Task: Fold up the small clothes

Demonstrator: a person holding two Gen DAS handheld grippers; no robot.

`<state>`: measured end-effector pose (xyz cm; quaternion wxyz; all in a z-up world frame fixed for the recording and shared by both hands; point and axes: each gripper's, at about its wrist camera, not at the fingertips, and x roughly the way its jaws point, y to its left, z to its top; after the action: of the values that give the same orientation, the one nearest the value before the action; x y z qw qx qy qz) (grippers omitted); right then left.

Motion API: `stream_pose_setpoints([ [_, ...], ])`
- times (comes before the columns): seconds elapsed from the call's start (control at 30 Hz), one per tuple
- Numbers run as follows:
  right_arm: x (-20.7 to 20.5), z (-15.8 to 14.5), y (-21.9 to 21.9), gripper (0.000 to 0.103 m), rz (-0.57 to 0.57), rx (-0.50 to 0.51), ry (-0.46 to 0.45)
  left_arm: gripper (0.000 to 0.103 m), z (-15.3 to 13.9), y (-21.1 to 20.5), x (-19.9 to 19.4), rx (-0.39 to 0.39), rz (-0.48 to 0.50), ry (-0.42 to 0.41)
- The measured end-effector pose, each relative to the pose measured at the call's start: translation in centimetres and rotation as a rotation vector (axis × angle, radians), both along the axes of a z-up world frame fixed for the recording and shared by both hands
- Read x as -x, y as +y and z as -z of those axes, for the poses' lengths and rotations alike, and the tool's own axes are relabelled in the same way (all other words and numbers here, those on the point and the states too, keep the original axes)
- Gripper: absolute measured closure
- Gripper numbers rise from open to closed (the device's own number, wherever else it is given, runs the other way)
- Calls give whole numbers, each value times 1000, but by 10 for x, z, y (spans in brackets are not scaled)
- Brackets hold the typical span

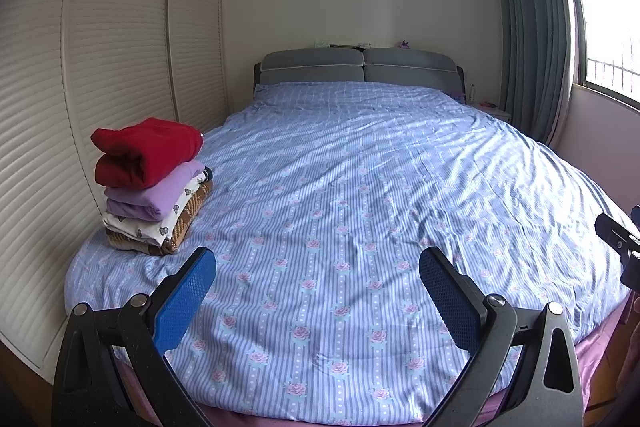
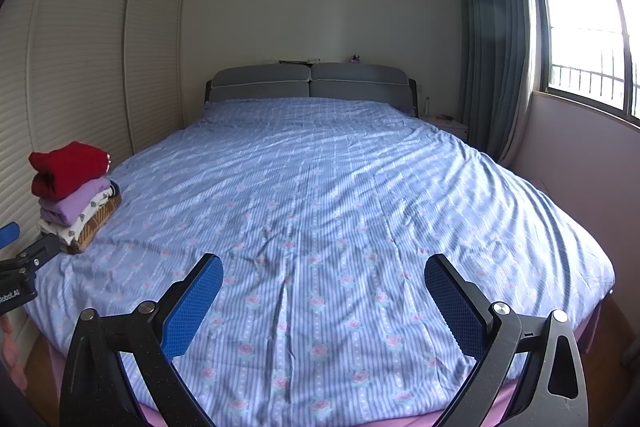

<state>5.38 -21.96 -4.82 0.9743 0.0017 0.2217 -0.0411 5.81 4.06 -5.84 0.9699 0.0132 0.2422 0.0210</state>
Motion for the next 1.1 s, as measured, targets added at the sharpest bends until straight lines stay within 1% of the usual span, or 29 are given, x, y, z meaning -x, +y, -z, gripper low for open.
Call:
stream_pose_setpoints([
  [0.6,0,1,0,1,4,0,-5,0,-3,-2,2,12,14,13],
  [0.73,0,2,-1,1,6,0,-5,0,-3,-3,2,6,17,17],
  [0.8,1,2,-1,1,8,2,-5,0,-3,-5,4,-13,15,11],
  [0.9,1,2,-1,1,8,2,-5,0,-4,-7,5,-20,21,10],
  [1.1,2,2,0,1,5,4,-8,0,-5,-8,5,-1,38,9],
])
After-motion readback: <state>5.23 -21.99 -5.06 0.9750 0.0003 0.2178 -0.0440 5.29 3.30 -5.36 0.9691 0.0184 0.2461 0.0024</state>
